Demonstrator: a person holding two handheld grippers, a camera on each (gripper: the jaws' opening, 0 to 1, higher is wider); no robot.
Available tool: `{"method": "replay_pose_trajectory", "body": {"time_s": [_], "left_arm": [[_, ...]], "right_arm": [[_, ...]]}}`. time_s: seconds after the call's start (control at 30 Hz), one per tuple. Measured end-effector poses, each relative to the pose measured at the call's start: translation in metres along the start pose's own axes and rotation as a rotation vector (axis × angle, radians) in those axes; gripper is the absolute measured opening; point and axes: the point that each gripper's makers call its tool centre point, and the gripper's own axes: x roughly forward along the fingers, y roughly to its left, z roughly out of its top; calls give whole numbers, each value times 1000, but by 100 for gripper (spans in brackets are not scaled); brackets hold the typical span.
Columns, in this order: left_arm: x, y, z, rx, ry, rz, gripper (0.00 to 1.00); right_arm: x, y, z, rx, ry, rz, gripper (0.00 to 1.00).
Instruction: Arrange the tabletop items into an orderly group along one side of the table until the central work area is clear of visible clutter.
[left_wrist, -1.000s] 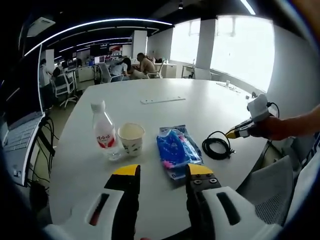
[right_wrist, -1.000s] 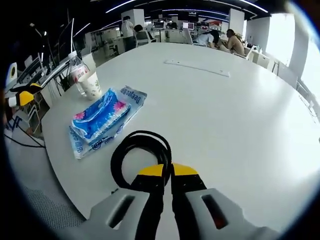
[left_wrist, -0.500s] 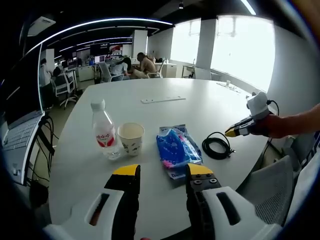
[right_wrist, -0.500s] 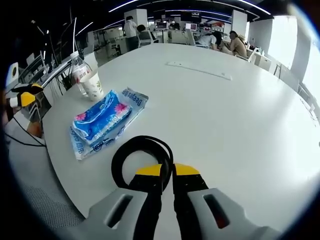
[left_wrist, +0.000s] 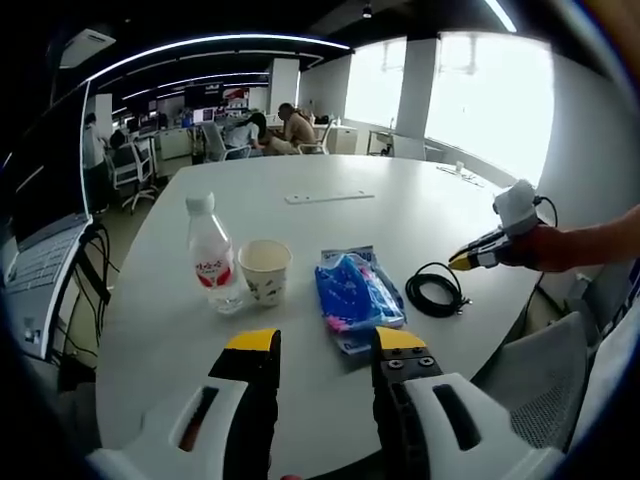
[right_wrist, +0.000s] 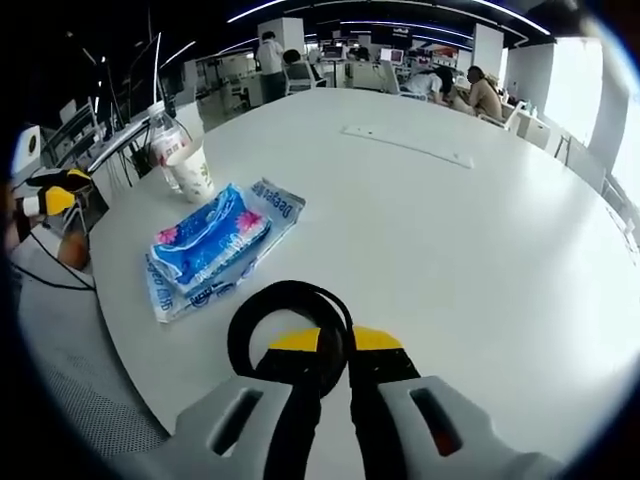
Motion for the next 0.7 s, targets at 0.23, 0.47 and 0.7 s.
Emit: {"method": "replay_pose_trajectory", "body": {"time_s": [0.23,0.47,0.7], "left_arm": [[-1,-1,-2,-5,1,5,35],[-4,0,-2,-7,1,12,35],[-7,3,-5,-10,3,20,35]], "right_arm": [[6,8,11,-30,-4,31,9],[12,15,21,-57,-10,59,10],[18,23,31,-92,-8,89,11]]}}
